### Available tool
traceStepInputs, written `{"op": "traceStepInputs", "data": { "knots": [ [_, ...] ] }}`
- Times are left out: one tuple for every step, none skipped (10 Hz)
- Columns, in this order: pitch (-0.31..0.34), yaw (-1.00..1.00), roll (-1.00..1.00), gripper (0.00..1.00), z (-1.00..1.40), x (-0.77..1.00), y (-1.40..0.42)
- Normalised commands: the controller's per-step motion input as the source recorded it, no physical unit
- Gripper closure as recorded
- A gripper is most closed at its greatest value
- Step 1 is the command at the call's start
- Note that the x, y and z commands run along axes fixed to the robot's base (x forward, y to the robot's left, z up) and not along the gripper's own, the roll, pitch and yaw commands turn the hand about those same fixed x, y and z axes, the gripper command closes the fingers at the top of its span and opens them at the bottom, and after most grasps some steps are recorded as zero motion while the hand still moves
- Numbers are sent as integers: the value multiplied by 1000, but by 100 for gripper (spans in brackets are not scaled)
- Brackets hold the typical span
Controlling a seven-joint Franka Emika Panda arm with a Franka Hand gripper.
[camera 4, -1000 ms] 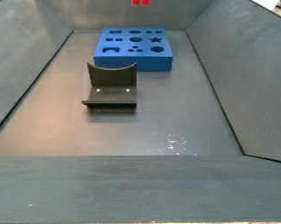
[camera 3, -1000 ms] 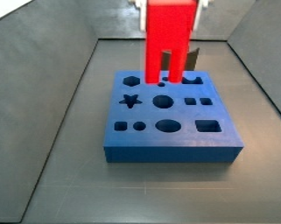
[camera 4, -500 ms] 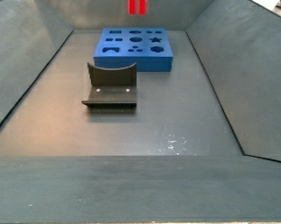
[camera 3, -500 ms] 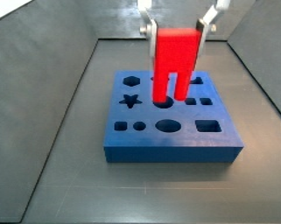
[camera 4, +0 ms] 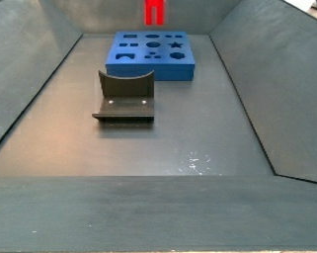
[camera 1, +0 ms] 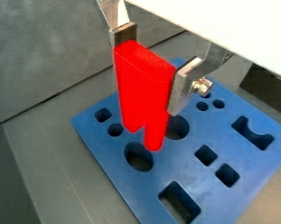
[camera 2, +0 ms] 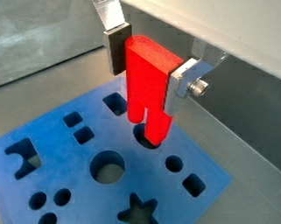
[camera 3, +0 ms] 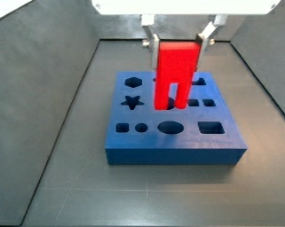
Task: Pick up the square-circle object. Move up. Move to above the board. Insert the square-circle object.
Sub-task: Insert the square-circle object.
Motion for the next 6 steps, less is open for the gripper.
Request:
{"op": "traceStepInputs", "data": {
  "knots": [
    [-89, 0, 7, 100, -226, -320, 0],
    [-80, 0, 34, 100, -217, -343, 0],
    [-60, 0, 36, 100, -169, -306, 0],
    [-53, 0, 27, 100, -137, -286, 0],
    [-36, 0, 27, 100, -123, -226, -23],
    [-26, 0, 51, 100, -94, -186, -66]
  ]
}}
